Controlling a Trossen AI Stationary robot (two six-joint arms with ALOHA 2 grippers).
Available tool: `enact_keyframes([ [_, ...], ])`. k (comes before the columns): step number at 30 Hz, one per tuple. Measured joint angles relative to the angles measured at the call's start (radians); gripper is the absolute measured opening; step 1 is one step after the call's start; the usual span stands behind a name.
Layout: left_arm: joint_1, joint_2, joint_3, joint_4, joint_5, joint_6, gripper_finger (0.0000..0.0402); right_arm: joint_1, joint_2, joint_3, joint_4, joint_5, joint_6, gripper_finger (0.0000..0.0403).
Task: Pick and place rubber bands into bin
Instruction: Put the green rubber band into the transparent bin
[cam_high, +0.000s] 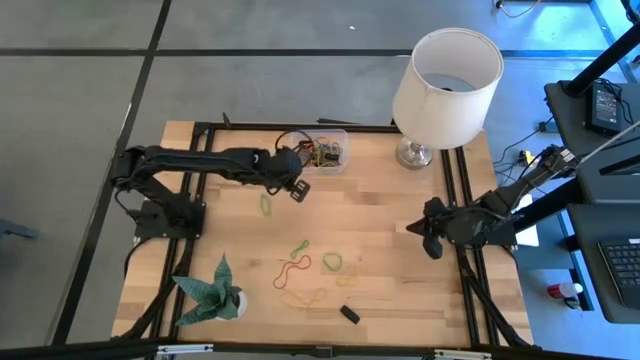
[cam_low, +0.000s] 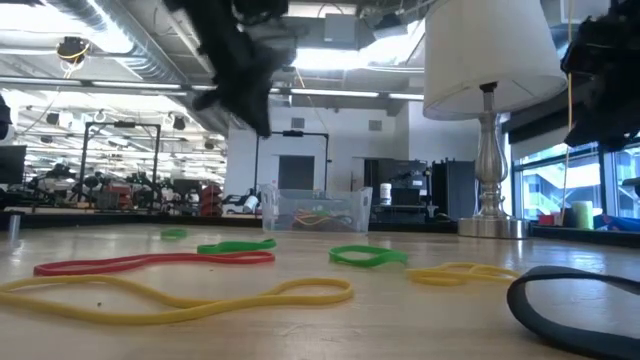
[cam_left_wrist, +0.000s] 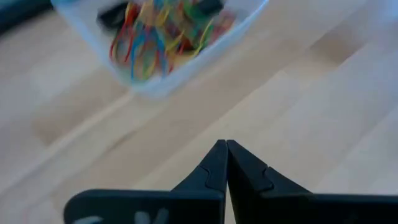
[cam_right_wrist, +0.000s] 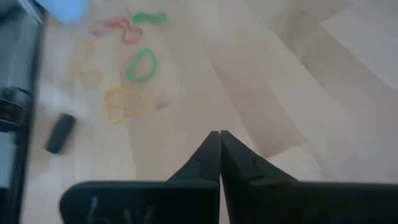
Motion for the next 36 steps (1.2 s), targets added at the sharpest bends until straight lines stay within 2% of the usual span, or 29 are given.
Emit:
enact_keyframes([
  [4,-0.001,0.019,0.107,-0.016,-0.022,0.035,0.0002,-0.004,-0.131,-0.109,0.085,-0.001,-0.015,0.0006],
  [7,0.003,0.026,0.136,-0.082,-0.032,0.033,0.0002,-0.006,-0.189,-0.154,0.090,-0.001,0.023,0.0011],
  [11,0.014,0.044,0.136,-0.224,0.010,-0.113,0.0013,-0.006,-0.222,-0.182,0.089,-0.007,0.072,0.0011],
  [15,0.034,0.100,0.135,-0.374,0.065,-0.309,0.0050,-0.006,-0.222,-0.182,0.090,-0.007,0.089,0.0003],
  [19,0.040,0.184,0.136,-0.436,0.101,-0.439,0.0104,-0.006,-0.222,-0.182,0.092,-0.007,0.095,0.0006],
  [25,0.062,0.329,0.136,-0.467,0.165,-0.470,0.0162,-0.006,-0.220,-0.183,0.095,-0.007,0.095,0.0012],
  [30,0.061,0.415,0.135,-0.536,0.194,-0.463,0.0157,-0.006,-0.220,-0.183,0.107,-0.007,0.097,0.0013],
  [36,0.070,0.429,0.122,-0.532,0.173,-0.454,0.0133,-0.005,-0.220,-0.183,0.118,-0.008,0.123,0.0013],
])
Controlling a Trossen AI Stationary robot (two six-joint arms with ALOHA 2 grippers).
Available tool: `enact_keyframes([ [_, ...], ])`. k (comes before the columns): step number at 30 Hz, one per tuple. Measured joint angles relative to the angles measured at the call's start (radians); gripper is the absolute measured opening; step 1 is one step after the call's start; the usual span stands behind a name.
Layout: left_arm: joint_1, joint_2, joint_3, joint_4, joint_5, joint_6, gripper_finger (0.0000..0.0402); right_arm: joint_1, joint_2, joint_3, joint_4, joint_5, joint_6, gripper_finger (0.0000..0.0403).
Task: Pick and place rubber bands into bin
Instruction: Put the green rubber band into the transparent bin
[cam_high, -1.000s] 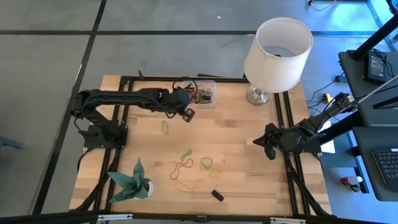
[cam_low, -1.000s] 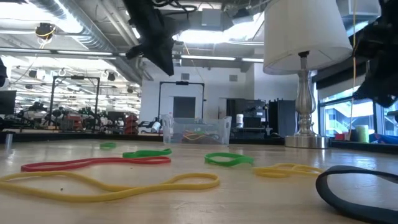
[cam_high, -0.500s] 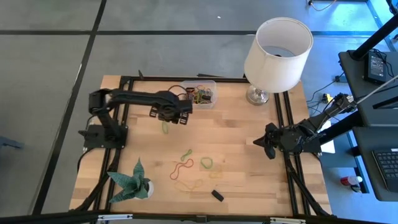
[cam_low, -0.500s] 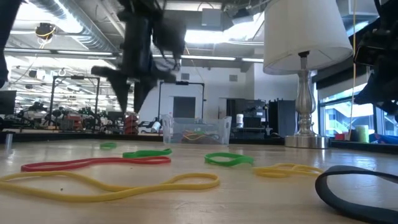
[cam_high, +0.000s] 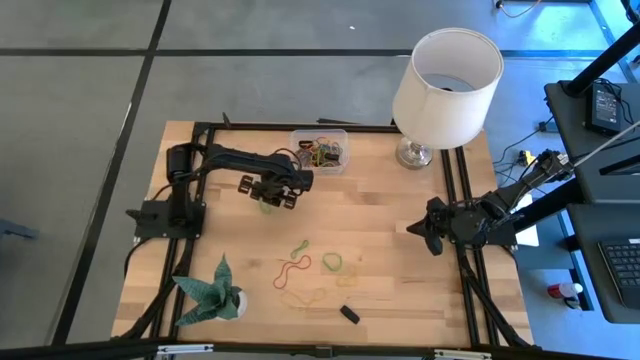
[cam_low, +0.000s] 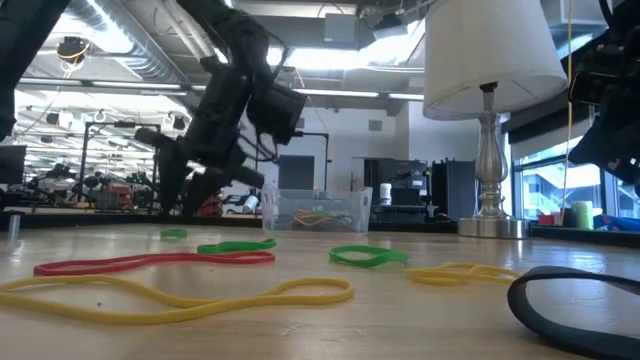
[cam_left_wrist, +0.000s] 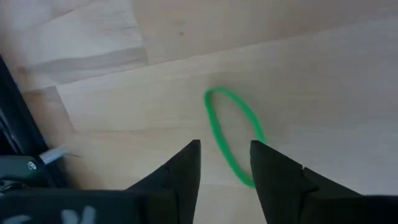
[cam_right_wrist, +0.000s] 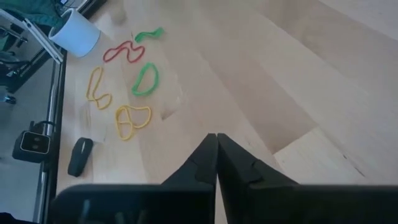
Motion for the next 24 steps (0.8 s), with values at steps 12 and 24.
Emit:
enact_keyframes([
  [12,0.037,-0.013,-0.179,0.154,0.074,0.001,0.0081,0.000,0.000,0.000,0.016,-0.008,-0.007,0.0013],
  [24,0.035,-0.130,-0.181,0.086,-0.003,-0.130,0.0051,0.000,0.000,0.000,0.015,-0.008,-0.029,0.0013],
])
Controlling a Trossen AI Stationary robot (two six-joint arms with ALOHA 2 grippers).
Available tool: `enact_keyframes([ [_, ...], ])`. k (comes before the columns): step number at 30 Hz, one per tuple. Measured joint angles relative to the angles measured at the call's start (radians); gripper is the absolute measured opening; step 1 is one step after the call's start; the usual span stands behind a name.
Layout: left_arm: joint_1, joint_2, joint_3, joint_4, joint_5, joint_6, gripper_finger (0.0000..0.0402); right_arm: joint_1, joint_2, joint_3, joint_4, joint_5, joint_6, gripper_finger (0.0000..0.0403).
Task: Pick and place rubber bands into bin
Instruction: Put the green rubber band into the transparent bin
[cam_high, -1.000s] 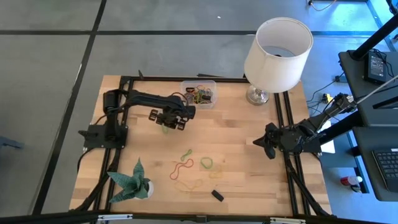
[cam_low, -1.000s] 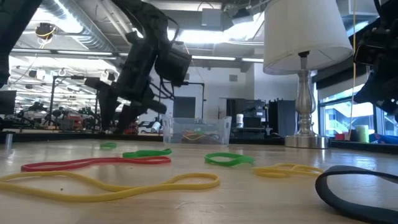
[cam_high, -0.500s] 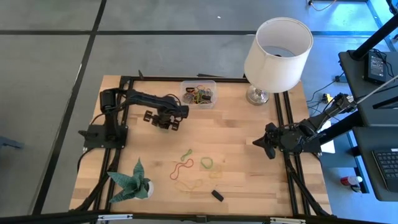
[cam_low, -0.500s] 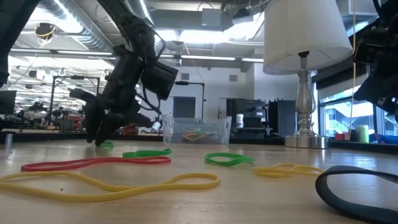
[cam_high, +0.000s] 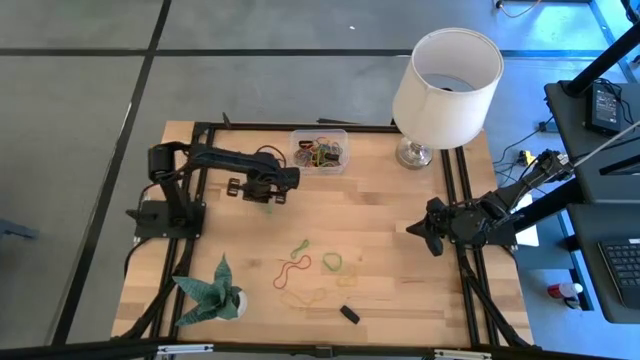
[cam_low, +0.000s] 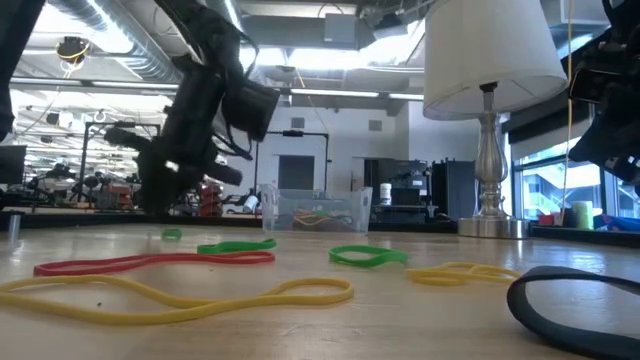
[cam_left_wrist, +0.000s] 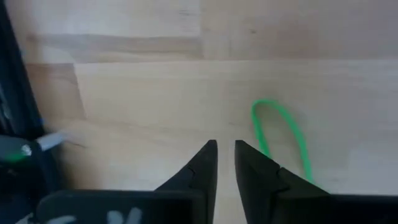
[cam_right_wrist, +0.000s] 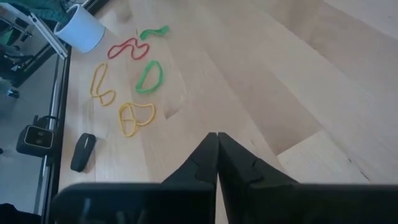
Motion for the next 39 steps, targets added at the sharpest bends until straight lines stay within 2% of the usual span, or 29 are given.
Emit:
enact_keyframes([
  [8,0.000,-0.051,-0.004,0.018,-0.031,0.005,0.0111,0.000,0.000,0.000,0.000,0.000,0.000,0.0013],
  [11,0.000,-0.040,-0.019,0.090,-0.023,0.007,0.0129,0.000,0.000,0.000,0.000,0.000,0.001,0.0013],
  [15,0.000,-0.015,-0.069,0.197,0.027,0.005,0.0133,0.000,0.000,0.000,0.000,0.000,0.002,0.0013],
  [20,-0.011,-0.010,-0.109,0.250,0.044,-0.009,0.0104,0.000,0.000,0.000,0.000,-0.001,0.002,0.0013],
  [25,-0.021,-0.012,-0.113,0.257,0.013,0.022,0.0018,0.000,0.000,0.000,0.000,-0.001,-0.002,0.0013],
  [29,-0.021,-0.010,-0.094,0.252,0.018,0.067,0.0003,0.000,0.000,0.000,-0.001,-0.001,-0.005,0.0013],
  [32,-0.042,0.000,-0.019,0.194,-0.006,0.091,0.0003,0.000,0.000,0.000,-0.002,-0.001,-0.005,0.0013],
  [35,-0.070,-0.007,0.099,0.118,-0.076,0.127,0.0002,0.000,0.000,0.000,-0.006,0.000,-0.006,0.0013],
  [39,-0.079,-0.006,0.271,0.080,-0.148,0.286,0.0002,0.000,0.000,0.000,-0.012,0.000,-0.007,0.0013],
])
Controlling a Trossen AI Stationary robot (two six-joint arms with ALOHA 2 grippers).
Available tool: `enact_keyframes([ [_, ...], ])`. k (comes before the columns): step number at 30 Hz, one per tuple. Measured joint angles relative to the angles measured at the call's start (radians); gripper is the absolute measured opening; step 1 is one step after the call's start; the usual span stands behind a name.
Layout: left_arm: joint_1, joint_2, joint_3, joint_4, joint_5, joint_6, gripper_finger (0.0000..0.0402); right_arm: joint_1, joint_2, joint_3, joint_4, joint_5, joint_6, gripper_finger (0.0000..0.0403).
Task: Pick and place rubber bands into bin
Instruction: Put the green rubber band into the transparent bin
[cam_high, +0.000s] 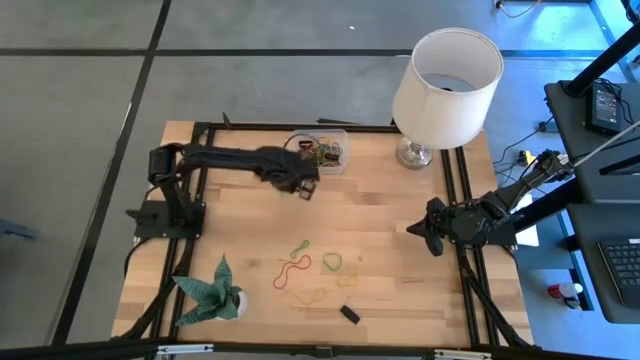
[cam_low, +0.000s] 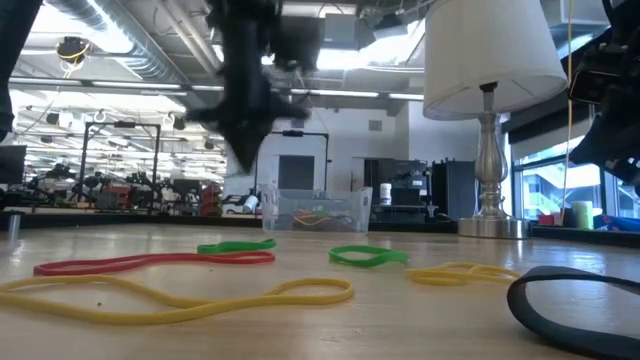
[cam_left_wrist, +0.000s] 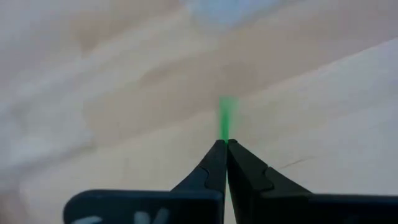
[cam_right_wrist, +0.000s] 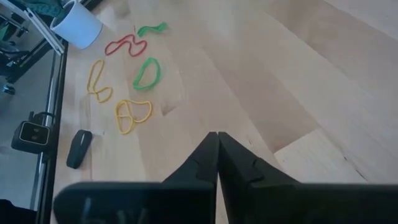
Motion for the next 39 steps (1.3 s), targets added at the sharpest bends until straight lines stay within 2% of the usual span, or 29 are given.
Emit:
enact_keyframes([
  [4,0.035,0.000,0.155,0.007,-0.069,0.131,0.0002,0.000,0.000,0.000,-0.002,0.001,0.001,0.0013],
  [7,0.093,-0.003,0.231,0.091,-0.075,0.268,0.0002,0.000,0.000,0.000,-0.001,0.002,0.005,0.0013],
  [13,0.246,0.011,0.256,0.275,0.041,0.431,0.0002,0.000,0.000,0.000,0.002,0.021,0.015,0.0013],
  [18,0.332,0.084,0.255,0.284,0.135,0.519,0.0002,0.000,0.000,0.000,0.005,0.100,0.085,0.0013],
  [24,0.384,0.190,0.254,0.275,0.216,0.558,0.0006,0.000,0.000,0.000,0.005,0.168,0.088,0.0013],
  [33,0.427,0.211,0.265,0.198,0.231,0.587,0.0067,-0.036,0.000,0.000,0.023,0.175,0.088,0.0013],
  [39,0.433,0.209,0.352,0.109,0.255,0.641,0.0106,-0.064,0.000,0.000,0.025,0.175,0.084,0.0013],
])
